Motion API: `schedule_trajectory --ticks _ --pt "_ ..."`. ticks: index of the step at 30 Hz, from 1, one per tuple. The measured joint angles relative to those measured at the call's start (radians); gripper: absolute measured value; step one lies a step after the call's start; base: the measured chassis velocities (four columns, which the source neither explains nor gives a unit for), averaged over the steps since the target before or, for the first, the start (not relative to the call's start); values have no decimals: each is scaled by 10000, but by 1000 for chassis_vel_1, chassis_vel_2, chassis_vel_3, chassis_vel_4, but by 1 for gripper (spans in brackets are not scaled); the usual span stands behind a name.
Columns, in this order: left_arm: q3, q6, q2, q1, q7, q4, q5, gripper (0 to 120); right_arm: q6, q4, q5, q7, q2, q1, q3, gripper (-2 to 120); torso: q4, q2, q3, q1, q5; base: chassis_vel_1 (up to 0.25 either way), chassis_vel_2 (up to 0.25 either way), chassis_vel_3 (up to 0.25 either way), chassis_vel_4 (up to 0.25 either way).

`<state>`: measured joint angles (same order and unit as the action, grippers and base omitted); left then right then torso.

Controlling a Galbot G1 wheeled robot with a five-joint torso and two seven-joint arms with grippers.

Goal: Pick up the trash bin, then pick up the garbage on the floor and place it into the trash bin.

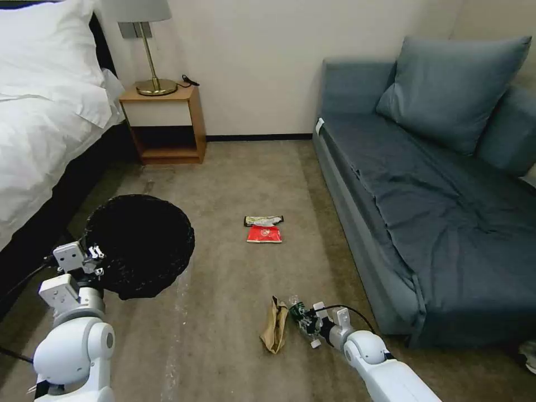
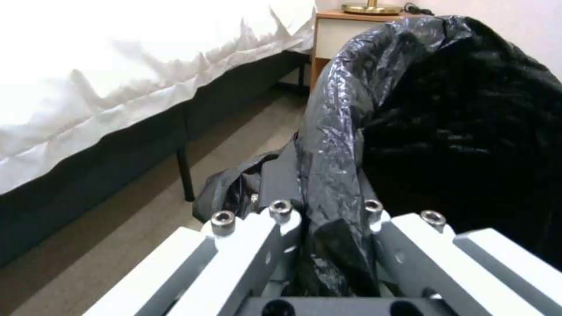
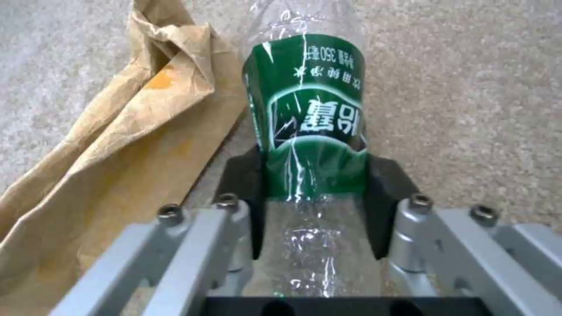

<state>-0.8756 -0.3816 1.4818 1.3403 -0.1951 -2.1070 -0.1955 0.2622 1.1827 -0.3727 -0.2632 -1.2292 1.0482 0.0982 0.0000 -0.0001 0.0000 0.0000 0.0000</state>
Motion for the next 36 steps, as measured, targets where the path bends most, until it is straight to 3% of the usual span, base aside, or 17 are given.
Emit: schedule_trajectory --ticks 6,13,19,22,29,36 --pt "77 5 12 -36 1 38 35 4 -235 111 145 -61 38 29 122 19 -1 0 0 0 1 0 0 0 0" --pt "143 23 11 -63 0 168 36 4 -406 860 34 41 173 -17 257 19 -1 0 0 0 1 0 0 0 0" --pt "290 45 34 -96 -3 340 24 4 -840 2267 -663 868 475 -443 -34 19 0 0 0 0 0 0 0 0 0" --pt "429 45 89 -123 -21 414 66 4 -1272 3524 -1305 1946 751 -1200 -906 19 -2 0 1 0 -2 0 0 0 0" --pt "604 18 126 -200 -86 447 148 4 -1547 4774 -2390 3698 859 -3450 -3120 19 1 0 0 0 -2 0 0 0 0" --pt "783 -71 292 -261 -180 369 229 4 -1371 4770 -3293 4359 -241 -5591 -5471 19 2 -1 1 0 -1 0 0 0 0"
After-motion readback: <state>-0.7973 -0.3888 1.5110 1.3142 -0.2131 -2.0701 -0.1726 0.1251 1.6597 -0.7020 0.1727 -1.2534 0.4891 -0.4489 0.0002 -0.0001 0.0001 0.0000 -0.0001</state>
